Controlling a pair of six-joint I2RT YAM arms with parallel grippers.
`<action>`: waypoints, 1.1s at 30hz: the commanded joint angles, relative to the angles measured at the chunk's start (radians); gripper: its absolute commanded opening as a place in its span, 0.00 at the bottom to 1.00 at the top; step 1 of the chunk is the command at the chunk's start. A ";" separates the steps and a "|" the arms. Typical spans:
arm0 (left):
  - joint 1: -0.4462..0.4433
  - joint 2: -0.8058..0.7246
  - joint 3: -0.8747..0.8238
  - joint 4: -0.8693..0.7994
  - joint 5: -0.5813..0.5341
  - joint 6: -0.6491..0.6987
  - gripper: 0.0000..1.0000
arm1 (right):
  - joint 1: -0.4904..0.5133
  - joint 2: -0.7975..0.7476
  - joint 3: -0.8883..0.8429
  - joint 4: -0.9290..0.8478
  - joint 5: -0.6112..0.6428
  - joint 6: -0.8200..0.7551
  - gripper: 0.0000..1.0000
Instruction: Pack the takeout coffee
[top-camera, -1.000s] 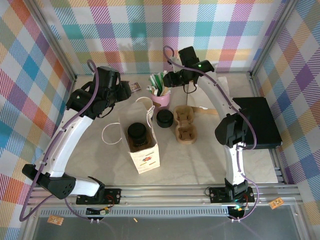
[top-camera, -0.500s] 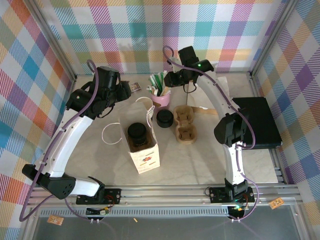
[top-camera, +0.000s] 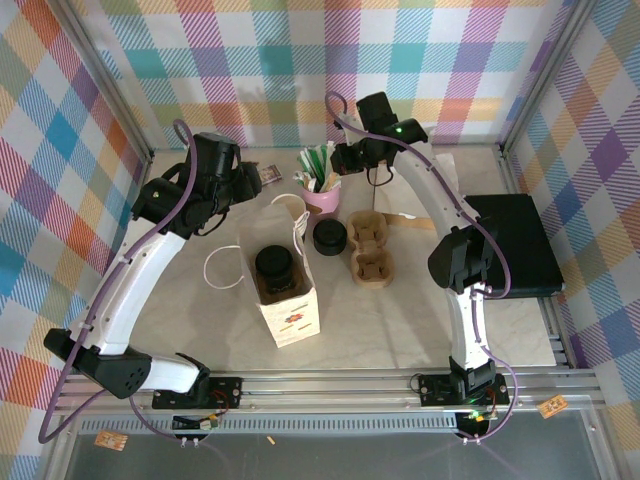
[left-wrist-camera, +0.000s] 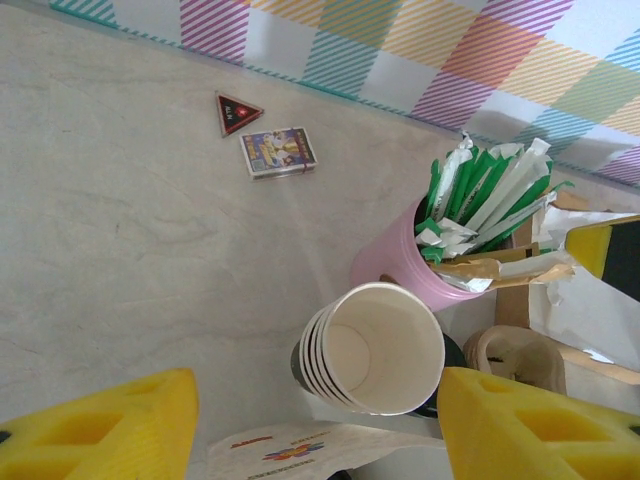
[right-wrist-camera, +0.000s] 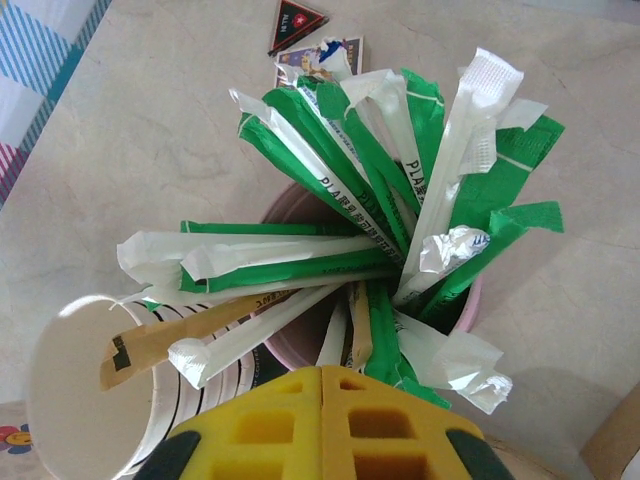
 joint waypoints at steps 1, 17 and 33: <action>0.011 -0.035 0.008 -0.003 -0.026 -0.016 0.64 | -0.005 -0.003 0.052 -0.015 0.015 -0.010 0.00; 0.007 -0.090 -0.083 0.262 0.110 0.184 0.62 | -0.006 -0.221 0.071 0.042 0.009 0.068 0.00; -0.003 -0.171 -0.107 0.392 0.151 0.345 0.61 | -0.006 -0.413 0.158 0.155 -0.193 0.091 0.00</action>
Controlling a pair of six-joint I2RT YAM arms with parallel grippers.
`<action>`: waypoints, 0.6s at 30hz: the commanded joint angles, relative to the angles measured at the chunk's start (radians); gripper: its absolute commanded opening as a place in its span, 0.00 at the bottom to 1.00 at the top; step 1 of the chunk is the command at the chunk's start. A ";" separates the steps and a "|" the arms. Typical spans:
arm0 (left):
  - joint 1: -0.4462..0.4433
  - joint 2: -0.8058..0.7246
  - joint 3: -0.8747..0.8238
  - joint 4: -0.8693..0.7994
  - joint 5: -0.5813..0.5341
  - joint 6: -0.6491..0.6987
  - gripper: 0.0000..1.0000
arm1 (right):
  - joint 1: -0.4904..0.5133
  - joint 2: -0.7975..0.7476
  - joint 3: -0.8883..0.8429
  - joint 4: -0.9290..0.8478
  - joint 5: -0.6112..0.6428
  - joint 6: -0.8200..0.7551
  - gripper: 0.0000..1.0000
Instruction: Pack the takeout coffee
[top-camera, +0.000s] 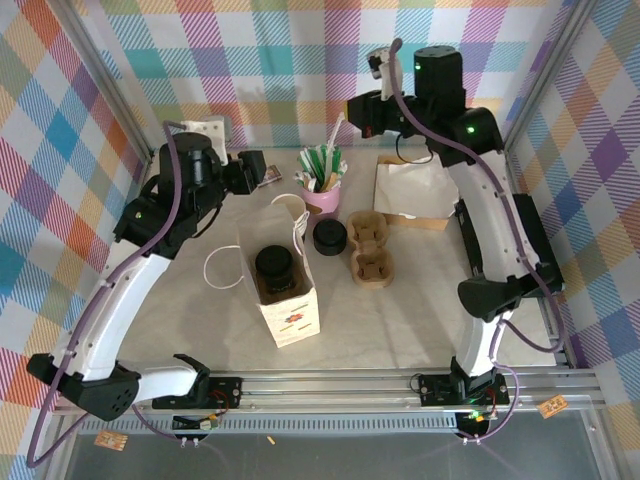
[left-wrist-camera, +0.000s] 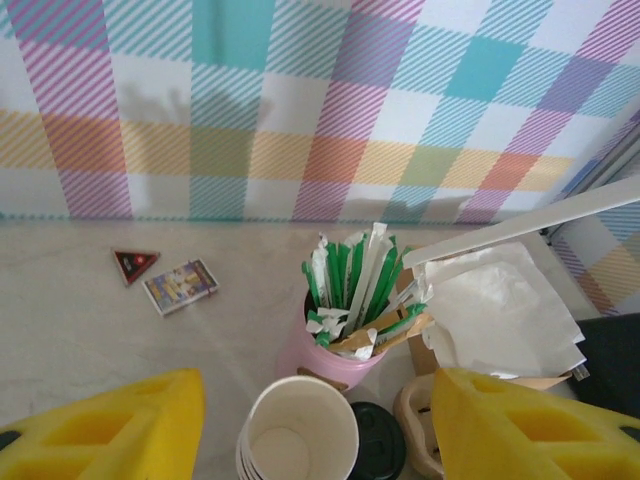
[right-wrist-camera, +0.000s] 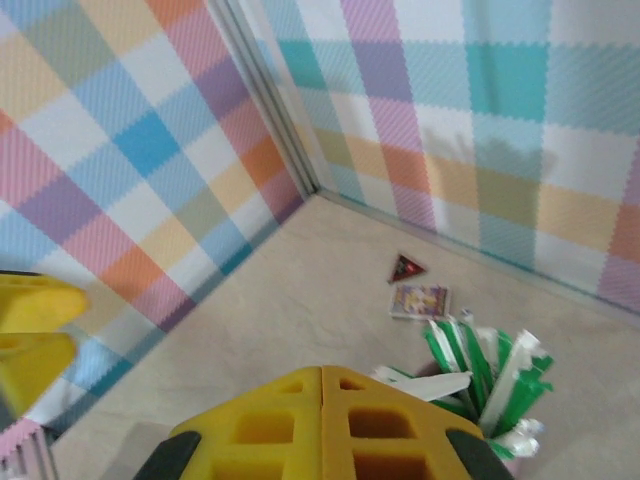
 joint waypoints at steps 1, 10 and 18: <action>-0.002 -0.046 -0.013 0.053 0.002 0.058 0.61 | -0.005 -0.085 0.040 0.064 -0.115 0.044 0.00; -0.002 -0.163 -0.068 -0.023 -0.122 0.087 0.60 | -0.002 -0.180 0.040 0.070 -0.341 0.213 0.00; -0.002 -0.209 -0.082 -0.073 -0.061 0.078 0.59 | 0.059 -0.227 0.033 0.058 -0.430 0.331 0.00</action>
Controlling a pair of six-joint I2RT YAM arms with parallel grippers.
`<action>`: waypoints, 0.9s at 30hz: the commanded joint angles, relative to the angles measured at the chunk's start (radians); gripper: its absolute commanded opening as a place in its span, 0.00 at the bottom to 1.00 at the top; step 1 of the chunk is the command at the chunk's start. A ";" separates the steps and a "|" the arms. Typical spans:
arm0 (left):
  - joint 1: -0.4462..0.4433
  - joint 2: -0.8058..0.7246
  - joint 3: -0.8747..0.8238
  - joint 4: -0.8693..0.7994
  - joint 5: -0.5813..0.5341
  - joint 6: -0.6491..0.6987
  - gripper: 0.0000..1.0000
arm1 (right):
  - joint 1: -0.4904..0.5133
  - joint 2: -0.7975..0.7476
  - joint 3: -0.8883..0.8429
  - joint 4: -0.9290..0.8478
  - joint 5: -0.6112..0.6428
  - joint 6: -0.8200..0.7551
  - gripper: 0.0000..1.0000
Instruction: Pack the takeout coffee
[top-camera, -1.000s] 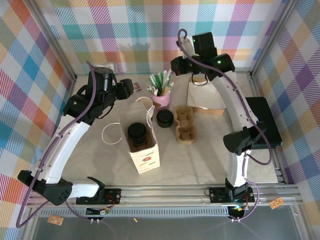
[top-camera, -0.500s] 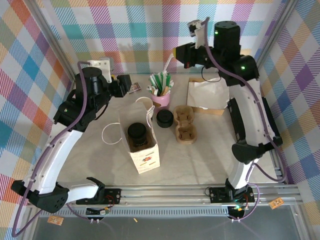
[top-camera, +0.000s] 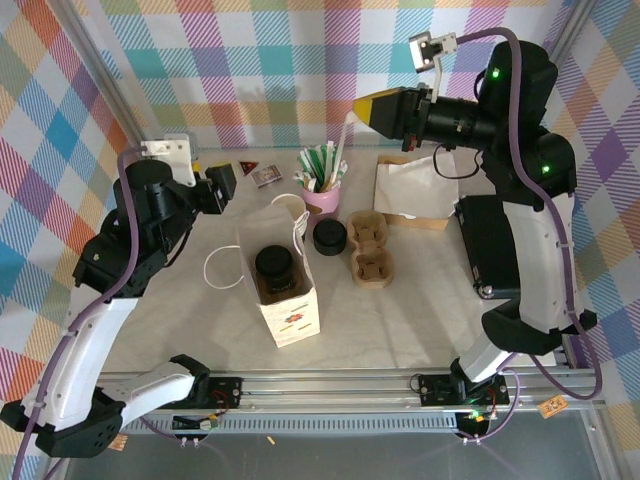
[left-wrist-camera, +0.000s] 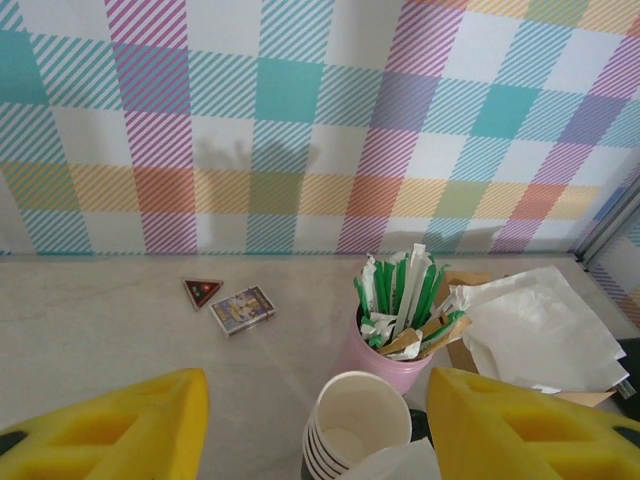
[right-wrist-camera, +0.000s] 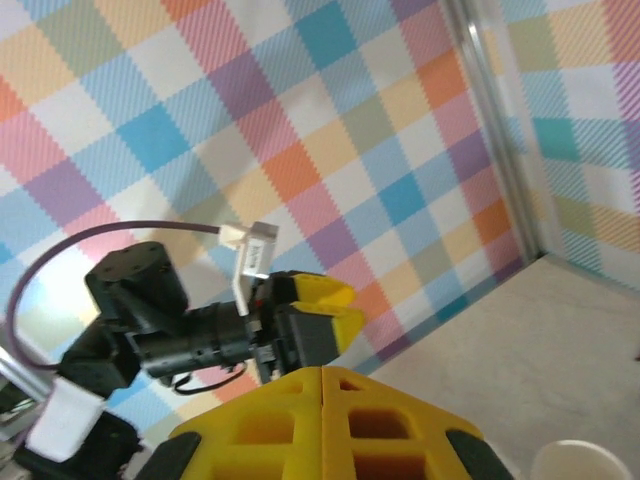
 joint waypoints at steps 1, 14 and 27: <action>-0.001 -0.016 -0.019 -0.011 0.055 0.005 0.59 | 0.039 -0.018 0.005 0.007 -0.082 0.077 0.00; -0.003 -0.012 -0.034 -0.065 0.018 -0.076 0.58 | 0.261 0.008 -0.051 0.034 -0.115 0.125 0.00; -0.001 -0.026 -0.055 -0.080 0.032 -0.098 0.58 | 0.331 0.072 -0.115 -0.160 -0.106 0.009 0.00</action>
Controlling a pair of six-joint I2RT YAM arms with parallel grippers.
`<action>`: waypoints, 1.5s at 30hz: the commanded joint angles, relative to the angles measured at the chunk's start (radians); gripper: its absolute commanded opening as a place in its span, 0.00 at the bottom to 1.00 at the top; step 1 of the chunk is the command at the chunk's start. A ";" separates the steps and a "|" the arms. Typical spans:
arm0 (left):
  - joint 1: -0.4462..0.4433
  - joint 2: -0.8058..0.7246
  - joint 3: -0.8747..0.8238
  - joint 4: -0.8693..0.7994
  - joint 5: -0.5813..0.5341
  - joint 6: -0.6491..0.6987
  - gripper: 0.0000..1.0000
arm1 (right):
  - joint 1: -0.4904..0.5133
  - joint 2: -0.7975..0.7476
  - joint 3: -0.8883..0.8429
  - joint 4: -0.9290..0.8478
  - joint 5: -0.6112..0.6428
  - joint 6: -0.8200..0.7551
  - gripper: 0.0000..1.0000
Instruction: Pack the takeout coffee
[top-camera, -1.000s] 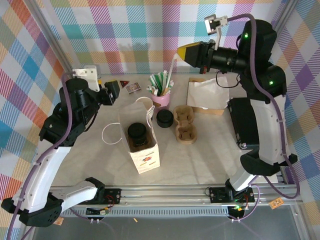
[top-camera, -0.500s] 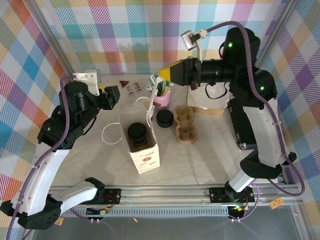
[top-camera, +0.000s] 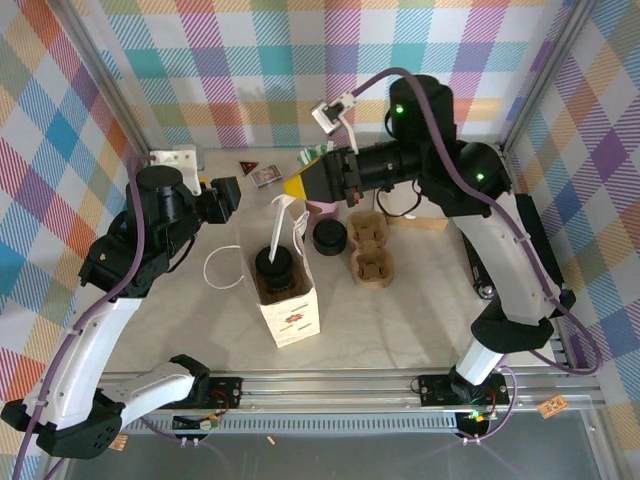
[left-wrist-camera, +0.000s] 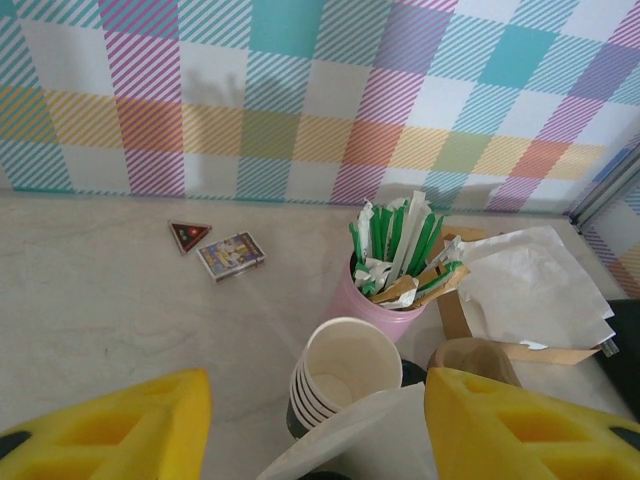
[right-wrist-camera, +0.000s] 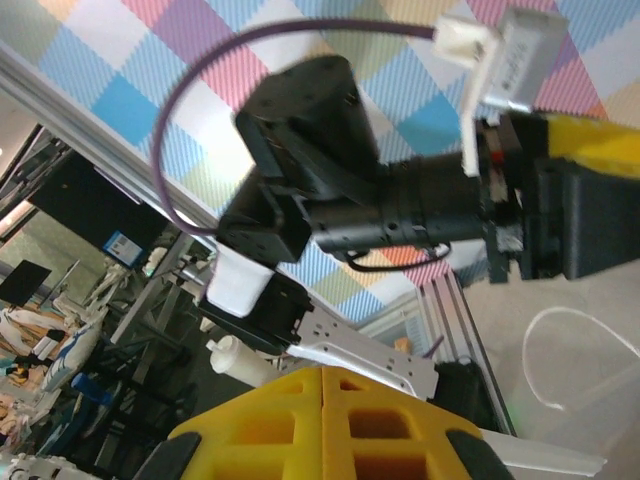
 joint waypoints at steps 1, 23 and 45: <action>-0.002 -0.022 -0.012 -0.015 0.002 -0.023 0.58 | 0.011 0.018 -0.042 -0.084 -0.009 -0.067 0.00; -0.002 0.029 -0.042 -0.020 0.036 0.000 0.59 | 0.123 0.200 -0.090 -0.462 0.151 -0.315 0.00; -0.002 0.069 -0.020 -0.025 0.040 0.085 0.62 | 0.196 0.278 -0.011 -0.546 0.272 -0.328 0.31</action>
